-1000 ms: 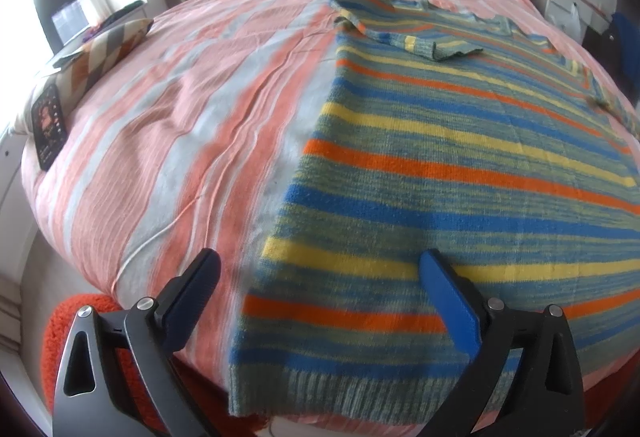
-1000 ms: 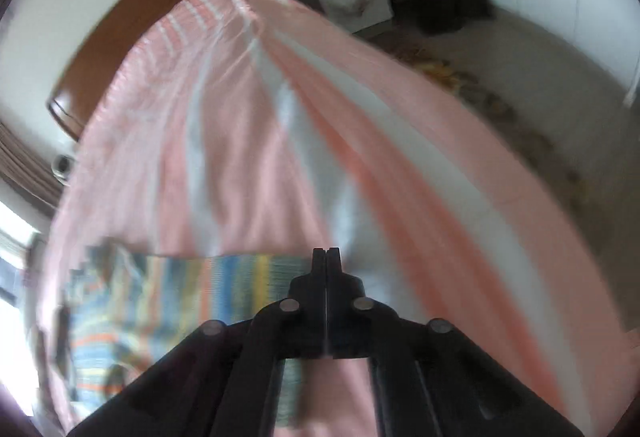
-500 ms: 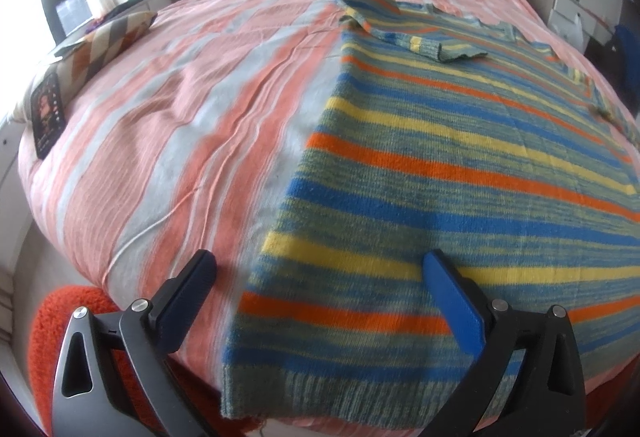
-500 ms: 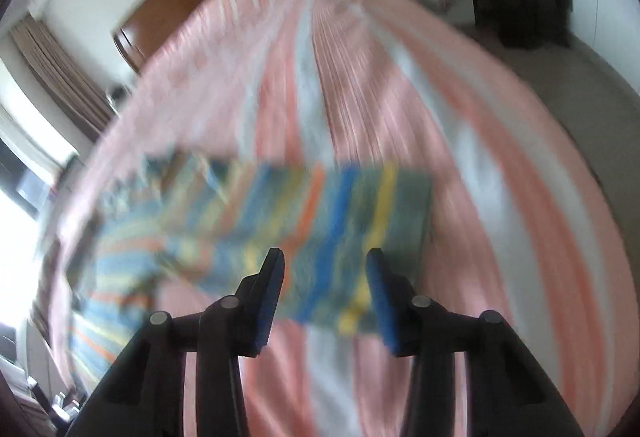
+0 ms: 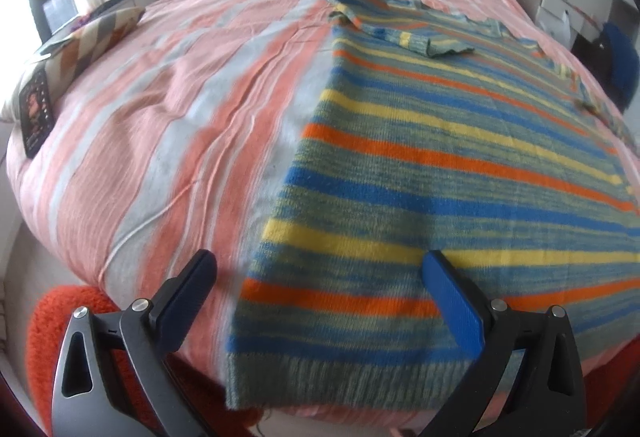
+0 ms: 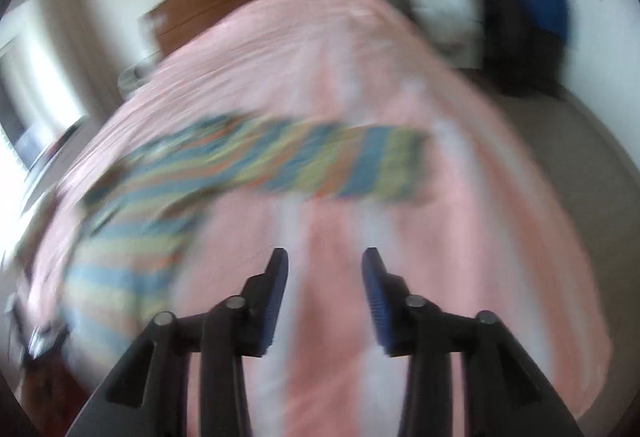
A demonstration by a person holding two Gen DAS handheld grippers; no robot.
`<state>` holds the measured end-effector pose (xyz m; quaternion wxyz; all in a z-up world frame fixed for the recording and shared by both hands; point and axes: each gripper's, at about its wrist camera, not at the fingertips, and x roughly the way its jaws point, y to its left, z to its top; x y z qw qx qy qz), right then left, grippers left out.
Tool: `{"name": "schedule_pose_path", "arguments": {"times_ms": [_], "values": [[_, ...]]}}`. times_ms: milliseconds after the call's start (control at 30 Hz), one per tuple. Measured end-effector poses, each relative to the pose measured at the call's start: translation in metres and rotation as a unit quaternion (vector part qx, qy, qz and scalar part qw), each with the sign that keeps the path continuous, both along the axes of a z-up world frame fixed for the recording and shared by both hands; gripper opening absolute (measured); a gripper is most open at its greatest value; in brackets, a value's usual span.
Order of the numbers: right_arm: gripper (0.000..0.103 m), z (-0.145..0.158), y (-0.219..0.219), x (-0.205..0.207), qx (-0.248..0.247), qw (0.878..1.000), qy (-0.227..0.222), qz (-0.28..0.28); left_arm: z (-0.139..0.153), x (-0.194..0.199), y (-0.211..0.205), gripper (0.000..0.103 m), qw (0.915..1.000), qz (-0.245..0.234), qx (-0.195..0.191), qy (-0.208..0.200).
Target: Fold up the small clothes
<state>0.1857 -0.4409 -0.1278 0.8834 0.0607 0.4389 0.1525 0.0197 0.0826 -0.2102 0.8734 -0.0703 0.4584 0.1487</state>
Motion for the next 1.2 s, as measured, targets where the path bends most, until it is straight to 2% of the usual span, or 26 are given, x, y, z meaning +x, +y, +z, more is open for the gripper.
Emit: {"name": "schedule_pose_path", "arguments": {"times_ms": [100, 167, 233, 333, 433, 467, 533, 567, 600, 633, 667, 700, 767, 800, 867, 900, 933, 1000, 1100, 1200], "values": [[0.041, 0.001, 0.066, -0.039, 0.018, 0.995, 0.007, 0.099, 0.018, -0.01, -0.003, 0.102, 0.9994, -0.013, -0.012, -0.03], [0.041, -0.014, 0.1, -0.069, 0.018, 0.988, 0.016, 0.152, 0.035, -0.014, -0.006, 0.102, 0.9983, -0.034, -0.017, -0.043], [0.041, -0.036, 0.126, -0.083, -0.007, 0.982, 0.035, 0.188, 0.057, -0.011, -0.009, 0.102, 0.9962, -0.068, -0.01, -0.054], [0.041, -0.078, 0.131, -0.093, -0.059, 0.974, 0.091, 0.2, 0.105, 0.002, -0.01, 0.102, 0.9885, -0.117, 0.031, -0.092], [0.041, -0.077, 0.105, -0.111, -0.054, 0.979, 0.09, 0.172, 0.149, 0.03, -0.01, 0.102, 0.9777, -0.152, 0.043, -0.138], [0.041, -0.073, 0.098, -0.115, -0.057, 0.981, 0.089, 0.161, 0.156, 0.05, -0.012, 0.102, 0.9747, -0.171, 0.031, -0.14], [0.044, -0.068, 0.089, -0.12, -0.062, 0.985, 0.074, 0.143, 0.15, 0.091, -0.021, 0.102, 0.9681, -0.223, 0.005, -0.114], [0.047, -0.066, 0.086, -0.123, -0.062, 0.987, 0.066, 0.134, 0.135, 0.12, -0.03, 0.102, 0.9615, -0.263, -0.008, -0.081], [0.047, -0.066, 0.084, -0.124, -0.056, 0.988, 0.064, 0.128, 0.119, 0.142, -0.036, 0.102, 0.9581, -0.281, -0.011, -0.057], [0.047, -0.065, 0.079, -0.123, -0.047, 0.989, 0.065, 0.122, 0.103, 0.158, -0.04, 0.101, 0.9584, -0.283, -0.005, -0.039], [0.047, -0.067, 0.078, -0.123, -0.037, 0.991, 0.067, 0.113, 0.081, 0.179, -0.043, 0.098, 0.9603, -0.278, 0.012, -0.012], [0.047, -0.068, 0.077, -0.123, -0.03, 0.991, 0.07, 0.108, 0.063, 0.192, -0.044, 0.087, 0.9613, -0.275, 0.023, 0.009], [0.047, -0.067, 0.075, -0.124, -0.02, 0.992, 0.067, 0.104, 0.026, 0.217, -0.04, 0.082, 0.9624, -0.264, 0.029, 0.059], [0.047, -0.067, 0.074, -0.125, -0.019, 0.992, 0.063, 0.104, 0.015, 0.224, -0.036, 0.08, 0.9637, -0.256, 0.029, 0.071], [0.047, -0.066, 0.077, -0.128, -0.024, 0.992, 0.055, 0.108, 0.007, 0.228, -0.026, 0.074, 0.9677, -0.245, 0.0, 0.061], [0.047, -0.065, 0.076, -0.128, -0.028, 0.992, 0.051, 0.108, 0.009, 0.23, -0.017, 0.044, 0.973, -0.225, -0.013, 0.051], [0.047, -0.064, 0.075, -0.128, -0.029, 0.993, 0.047, 0.106, 0.014, 0.232, -0.008, 0.009, 0.9779, -0.203, -0.022, 0.047], [0.047, -0.062, 0.07, -0.125, -0.017, 0.994, 0.04, 0.098, 0.035, 0.231, 0.024, 0.008, 0.9832, -0.163, -0.08, 0.014], [0.047, -0.057, 0.066, -0.121, 0.002, 0.996, 0.028, 0.085, 0.07, 0.219, 0.084, 0.007, 0.9915, -0.076, -0.091, -0.053], [0.047, -0.056, 0.067, -0.122, 0.005, 0.996, 0.019, 0.088, 0.086, 0.204, 0.162, 0.007, 0.991, 0.054, -0.085, -0.089]]}}
